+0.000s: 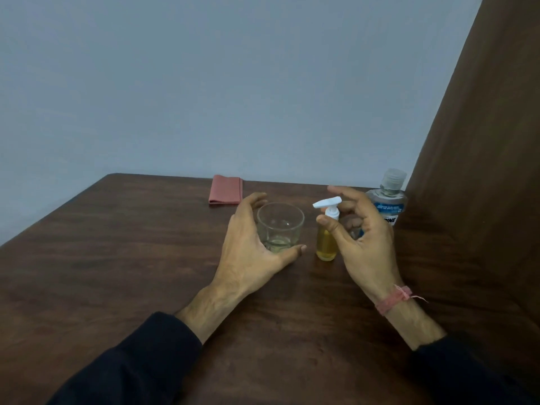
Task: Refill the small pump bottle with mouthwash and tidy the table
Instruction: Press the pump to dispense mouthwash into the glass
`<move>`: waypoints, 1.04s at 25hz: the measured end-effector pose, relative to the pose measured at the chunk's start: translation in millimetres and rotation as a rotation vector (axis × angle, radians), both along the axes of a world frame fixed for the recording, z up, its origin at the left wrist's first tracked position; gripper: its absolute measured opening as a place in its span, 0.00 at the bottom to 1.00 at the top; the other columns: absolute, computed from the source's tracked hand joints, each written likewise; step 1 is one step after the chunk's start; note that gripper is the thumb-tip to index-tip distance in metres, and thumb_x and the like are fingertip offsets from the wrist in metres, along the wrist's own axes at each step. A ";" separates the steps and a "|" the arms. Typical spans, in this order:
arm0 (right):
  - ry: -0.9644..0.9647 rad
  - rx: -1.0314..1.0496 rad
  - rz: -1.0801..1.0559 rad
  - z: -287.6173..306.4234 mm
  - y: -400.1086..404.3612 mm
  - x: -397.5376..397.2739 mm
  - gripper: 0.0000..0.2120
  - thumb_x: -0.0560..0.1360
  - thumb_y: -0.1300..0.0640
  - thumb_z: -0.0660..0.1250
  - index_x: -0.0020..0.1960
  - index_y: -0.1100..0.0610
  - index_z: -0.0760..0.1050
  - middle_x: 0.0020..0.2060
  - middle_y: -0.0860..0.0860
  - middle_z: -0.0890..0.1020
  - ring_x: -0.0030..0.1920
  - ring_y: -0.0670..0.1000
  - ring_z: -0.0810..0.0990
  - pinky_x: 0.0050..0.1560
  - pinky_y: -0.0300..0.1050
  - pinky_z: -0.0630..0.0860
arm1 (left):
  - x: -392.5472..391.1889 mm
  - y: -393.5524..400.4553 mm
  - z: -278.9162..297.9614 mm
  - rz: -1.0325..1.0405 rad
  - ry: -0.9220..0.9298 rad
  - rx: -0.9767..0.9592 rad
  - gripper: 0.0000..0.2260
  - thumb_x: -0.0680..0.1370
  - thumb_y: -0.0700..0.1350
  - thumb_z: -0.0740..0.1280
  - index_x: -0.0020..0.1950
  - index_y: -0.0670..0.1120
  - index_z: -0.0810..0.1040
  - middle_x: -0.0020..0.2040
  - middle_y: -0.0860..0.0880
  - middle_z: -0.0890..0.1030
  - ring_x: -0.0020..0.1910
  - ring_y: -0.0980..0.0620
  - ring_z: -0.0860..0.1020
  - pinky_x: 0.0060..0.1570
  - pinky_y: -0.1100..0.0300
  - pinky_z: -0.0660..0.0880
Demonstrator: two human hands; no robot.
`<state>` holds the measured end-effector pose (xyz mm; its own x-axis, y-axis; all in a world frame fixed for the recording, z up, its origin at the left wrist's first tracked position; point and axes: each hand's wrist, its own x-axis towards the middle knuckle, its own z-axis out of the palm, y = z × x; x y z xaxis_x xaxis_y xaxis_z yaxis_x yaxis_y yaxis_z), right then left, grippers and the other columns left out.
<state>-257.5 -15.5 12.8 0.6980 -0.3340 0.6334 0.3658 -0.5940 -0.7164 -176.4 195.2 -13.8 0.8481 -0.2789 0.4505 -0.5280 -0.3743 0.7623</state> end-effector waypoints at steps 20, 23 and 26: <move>0.136 -0.310 -0.185 -16.5 1.5 6.1 0.52 0.74 0.51 0.83 0.86 0.36 0.54 0.75 0.50 0.77 0.62 0.56 0.87 0.58 0.61 0.87 | 89.0 -37.4 19.5 0.186 -0.437 0.332 0.21 0.78 0.44 0.83 0.71 0.51 0.88 0.61 0.48 0.76 0.56 0.49 0.79 0.55 0.56 0.79; 0.130 -0.313 -0.194 -18.7 2.2 8.4 0.52 0.74 0.50 0.83 0.86 0.37 0.53 0.74 0.51 0.77 0.62 0.56 0.86 0.58 0.62 0.87 | 120.2 -57.7 24.6 0.219 -0.427 0.395 0.20 0.81 0.40 0.80 0.72 0.50 0.87 0.60 0.46 0.76 0.59 0.44 0.79 0.54 0.55 0.77; 0.113 -0.314 -0.199 -20.7 0.7 10.5 0.51 0.74 0.50 0.82 0.86 0.38 0.54 0.72 0.50 0.77 0.62 0.55 0.86 0.58 0.61 0.87 | 148.1 -74.2 24.9 0.243 -0.411 0.422 0.20 0.81 0.37 0.77 0.73 0.48 0.86 0.60 0.45 0.75 0.62 0.42 0.78 0.56 0.49 0.80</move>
